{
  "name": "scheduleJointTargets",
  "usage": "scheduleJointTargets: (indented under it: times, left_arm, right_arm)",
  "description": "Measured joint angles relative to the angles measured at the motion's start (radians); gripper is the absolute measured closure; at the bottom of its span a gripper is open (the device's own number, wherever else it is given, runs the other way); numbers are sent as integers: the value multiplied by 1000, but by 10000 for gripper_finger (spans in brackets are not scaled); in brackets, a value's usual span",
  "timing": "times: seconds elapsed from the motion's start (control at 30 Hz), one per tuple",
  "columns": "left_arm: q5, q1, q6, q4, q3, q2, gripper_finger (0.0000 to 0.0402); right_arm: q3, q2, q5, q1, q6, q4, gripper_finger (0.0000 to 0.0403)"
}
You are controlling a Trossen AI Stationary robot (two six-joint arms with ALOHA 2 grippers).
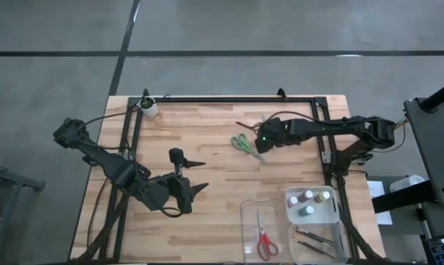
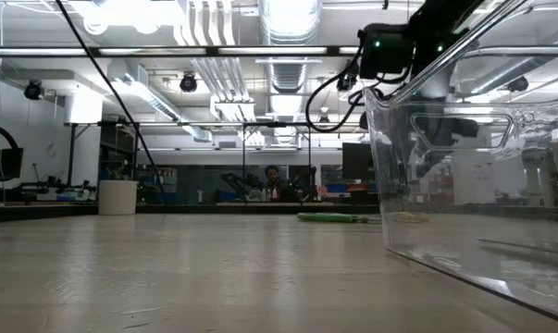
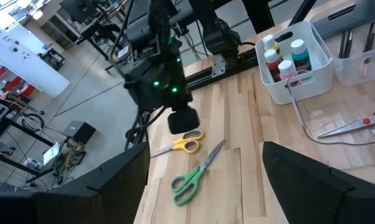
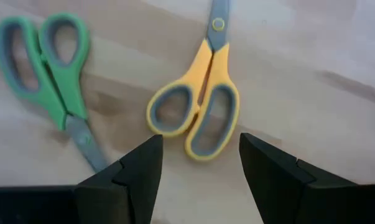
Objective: Pick & Place Paint Supplies
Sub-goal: Put the yellow scissors into the left transparent bin
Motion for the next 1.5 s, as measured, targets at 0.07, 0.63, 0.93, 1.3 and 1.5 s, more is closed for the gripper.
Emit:
scheduleJointTargets:
  times: [0.07,0.63,0.93,1.3,1.5]
  left_arm:
    - [0,0,0,0,0,0,87]
    - [0,0,3,0,0,0,87]
    - [0,0,2,0,0,0,88]
    - [0,0,2,0,0,0,88]
    - [0,0,2,0,0,0,88]
  right_arm:
    - [-2,0,-13,-30,-22,19,194]
    - [-29,60,-86,-109,-74,121,194]
    - [-26,162,-87,-124,-78,165,194]
    - [-28,177,-104,-132,-74,185,194]
    - [-48,178,-110,-131,-71,193,194]
